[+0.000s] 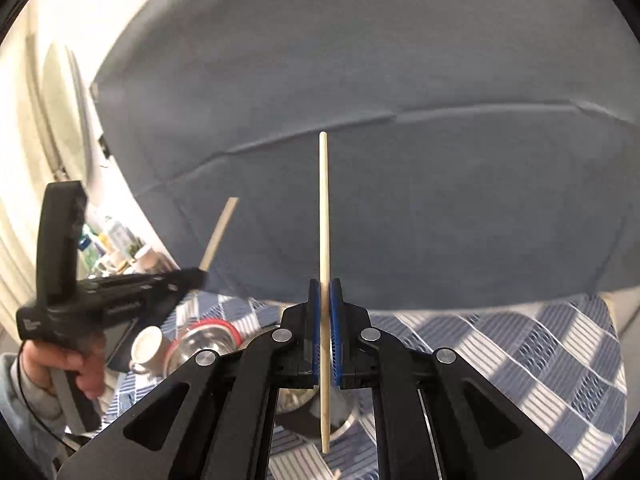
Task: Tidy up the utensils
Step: 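Carry both sticks over the black cup and lower them into it, then open both grippers to drop the sticks into the black cup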
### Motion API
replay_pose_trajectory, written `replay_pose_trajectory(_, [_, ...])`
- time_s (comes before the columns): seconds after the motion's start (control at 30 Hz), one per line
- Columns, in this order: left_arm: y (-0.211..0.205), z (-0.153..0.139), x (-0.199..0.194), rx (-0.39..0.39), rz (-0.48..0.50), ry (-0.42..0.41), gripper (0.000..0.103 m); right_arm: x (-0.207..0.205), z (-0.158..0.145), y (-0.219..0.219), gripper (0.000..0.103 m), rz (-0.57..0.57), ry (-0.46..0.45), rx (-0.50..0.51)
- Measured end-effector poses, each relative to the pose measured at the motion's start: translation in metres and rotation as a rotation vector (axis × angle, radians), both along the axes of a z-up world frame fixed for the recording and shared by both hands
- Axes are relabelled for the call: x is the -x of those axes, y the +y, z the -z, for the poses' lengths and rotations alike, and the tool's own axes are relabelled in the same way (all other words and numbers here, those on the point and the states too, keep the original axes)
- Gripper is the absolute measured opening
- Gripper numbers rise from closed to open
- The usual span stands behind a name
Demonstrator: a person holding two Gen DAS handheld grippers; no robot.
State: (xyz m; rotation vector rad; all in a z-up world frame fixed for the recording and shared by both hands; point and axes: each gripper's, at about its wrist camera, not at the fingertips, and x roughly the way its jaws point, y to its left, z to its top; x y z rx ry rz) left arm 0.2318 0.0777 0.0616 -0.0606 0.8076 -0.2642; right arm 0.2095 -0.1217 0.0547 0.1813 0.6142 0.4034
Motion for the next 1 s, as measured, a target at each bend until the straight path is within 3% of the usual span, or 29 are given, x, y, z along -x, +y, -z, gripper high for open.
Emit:
replay_pose_trajectory(0.17, [-0.002,0.003,-0.009,0.055,0.009,-0.067,0.005,-0.013,0.003,0.027,0.004,-0.044,-0.057,-0.021])
replay_pose_trajectory(0.43, [-0.002,0.019,-0.008,0.139,-0.008,-0.152,0.005,-0.02,0.033,0.051,0.005,-0.073,-0.106,-0.056])
replay_pose_trajectory(0.77, [-0.005,0.047,0.01,0.162,-0.008,-0.265,0.005,-0.02,0.072,0.062,0.005,-0.058,-0.092,-0.067])
replay_pose_trajectory(1.0, [-0.002,0.047,0.022,0.212,0.006,-0.313,0.005,-0.015,0.084,0.063,0.005,-0.045,-0.086,-0.046])
